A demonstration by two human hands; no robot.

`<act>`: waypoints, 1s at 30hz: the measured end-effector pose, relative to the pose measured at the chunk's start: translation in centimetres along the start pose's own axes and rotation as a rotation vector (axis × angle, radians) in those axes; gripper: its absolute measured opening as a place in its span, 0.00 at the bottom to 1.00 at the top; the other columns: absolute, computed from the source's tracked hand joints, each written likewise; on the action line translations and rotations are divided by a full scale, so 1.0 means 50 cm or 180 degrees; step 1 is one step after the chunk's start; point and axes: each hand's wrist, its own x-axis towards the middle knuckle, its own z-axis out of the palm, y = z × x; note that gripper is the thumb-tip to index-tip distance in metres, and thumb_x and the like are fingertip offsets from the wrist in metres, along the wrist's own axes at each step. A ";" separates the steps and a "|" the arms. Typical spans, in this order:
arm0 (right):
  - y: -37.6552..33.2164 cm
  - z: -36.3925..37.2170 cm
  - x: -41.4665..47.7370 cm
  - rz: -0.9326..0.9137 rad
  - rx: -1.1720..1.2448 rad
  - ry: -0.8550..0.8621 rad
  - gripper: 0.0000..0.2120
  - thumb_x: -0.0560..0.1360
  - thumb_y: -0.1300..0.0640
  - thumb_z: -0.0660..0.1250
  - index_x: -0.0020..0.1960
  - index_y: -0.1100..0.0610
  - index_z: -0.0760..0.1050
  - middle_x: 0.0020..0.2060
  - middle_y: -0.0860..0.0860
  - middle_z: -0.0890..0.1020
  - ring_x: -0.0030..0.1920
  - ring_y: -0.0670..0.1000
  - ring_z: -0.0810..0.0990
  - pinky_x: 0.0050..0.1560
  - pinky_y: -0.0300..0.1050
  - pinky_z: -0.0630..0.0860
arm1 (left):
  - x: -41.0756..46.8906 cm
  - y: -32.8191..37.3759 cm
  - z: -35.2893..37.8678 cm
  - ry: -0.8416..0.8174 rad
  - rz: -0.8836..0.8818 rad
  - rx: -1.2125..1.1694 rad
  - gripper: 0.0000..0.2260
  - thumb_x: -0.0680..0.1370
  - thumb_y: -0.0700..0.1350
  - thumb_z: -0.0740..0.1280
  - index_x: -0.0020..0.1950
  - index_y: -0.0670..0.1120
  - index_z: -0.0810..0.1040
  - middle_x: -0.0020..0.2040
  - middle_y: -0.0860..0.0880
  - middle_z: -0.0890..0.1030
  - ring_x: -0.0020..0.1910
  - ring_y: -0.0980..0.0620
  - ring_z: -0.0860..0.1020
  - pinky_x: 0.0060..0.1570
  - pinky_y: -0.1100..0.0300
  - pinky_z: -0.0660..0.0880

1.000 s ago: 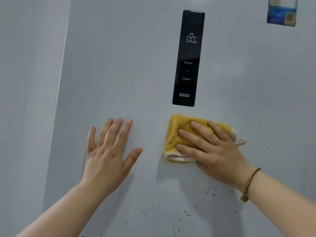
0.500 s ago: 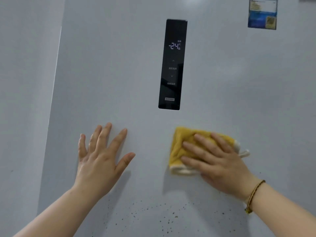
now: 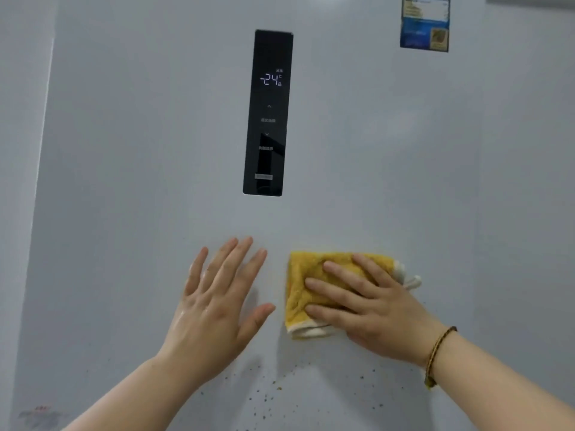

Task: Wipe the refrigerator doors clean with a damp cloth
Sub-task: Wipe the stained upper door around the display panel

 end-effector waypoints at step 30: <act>-0.001 -0.055 -0.183 0.1021 -0.0095 0.0043 0.13 0.81 0.58 0.50 0.61 0.52 0.70 0.62 0.52 0.70 0.65 0.59 0.67 0.66 0.53 0.59 | 0.002 0.079 0.053 -0.0192 0.0016 0.0149 0.24 0.81 0.57 0.41 0.69 0.46 0.61 0.69 0.50 0.63 0.74 0.60 0.48 0.69 0.54 0.44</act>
